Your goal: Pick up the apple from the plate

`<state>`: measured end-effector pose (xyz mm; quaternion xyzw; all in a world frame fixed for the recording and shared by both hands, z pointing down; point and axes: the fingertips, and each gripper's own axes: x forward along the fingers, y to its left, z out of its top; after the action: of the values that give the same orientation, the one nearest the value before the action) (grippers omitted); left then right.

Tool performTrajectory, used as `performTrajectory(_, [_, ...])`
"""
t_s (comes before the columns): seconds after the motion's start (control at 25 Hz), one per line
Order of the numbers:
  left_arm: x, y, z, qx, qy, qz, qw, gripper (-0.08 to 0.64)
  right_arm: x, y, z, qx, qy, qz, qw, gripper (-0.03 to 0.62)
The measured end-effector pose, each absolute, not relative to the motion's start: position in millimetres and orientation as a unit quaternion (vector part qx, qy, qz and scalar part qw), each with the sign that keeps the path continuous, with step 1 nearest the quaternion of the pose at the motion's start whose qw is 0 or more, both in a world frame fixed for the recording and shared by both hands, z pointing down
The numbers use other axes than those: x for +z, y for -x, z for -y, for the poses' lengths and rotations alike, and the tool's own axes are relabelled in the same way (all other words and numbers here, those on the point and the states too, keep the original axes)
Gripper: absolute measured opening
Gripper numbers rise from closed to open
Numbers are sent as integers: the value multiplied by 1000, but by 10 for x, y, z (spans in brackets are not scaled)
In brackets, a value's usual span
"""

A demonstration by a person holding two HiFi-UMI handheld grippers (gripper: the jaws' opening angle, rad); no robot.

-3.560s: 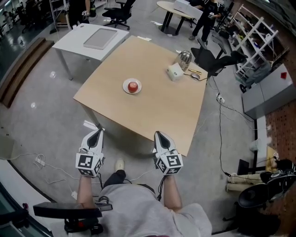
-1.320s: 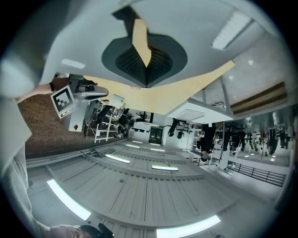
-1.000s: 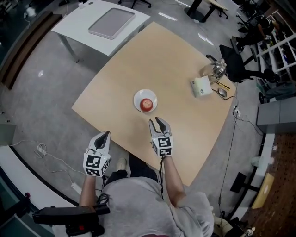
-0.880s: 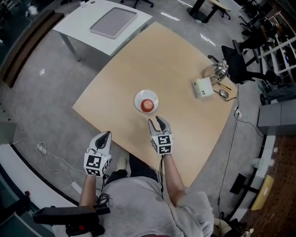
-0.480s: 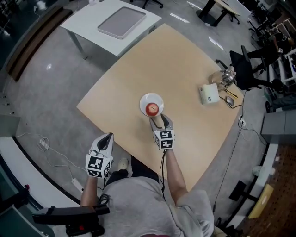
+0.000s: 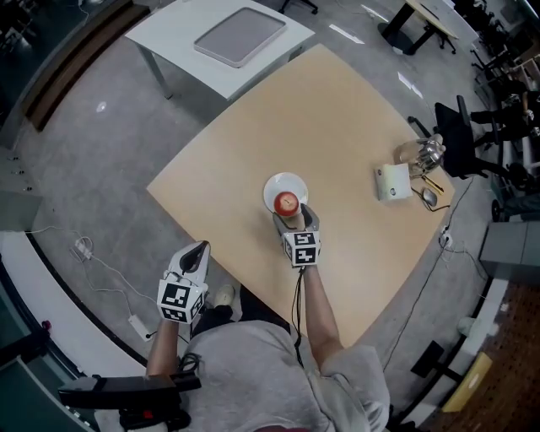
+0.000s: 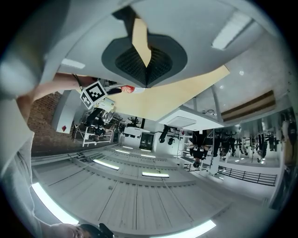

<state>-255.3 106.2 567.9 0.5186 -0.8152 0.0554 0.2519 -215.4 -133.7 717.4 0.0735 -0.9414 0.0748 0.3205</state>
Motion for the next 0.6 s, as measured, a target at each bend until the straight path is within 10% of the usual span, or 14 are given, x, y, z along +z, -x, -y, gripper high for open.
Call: performTrajectory(0.6, [5769,2642,-1097,54,-498,823,268,20,7400,2306,1392,67,-68,934,343,388])
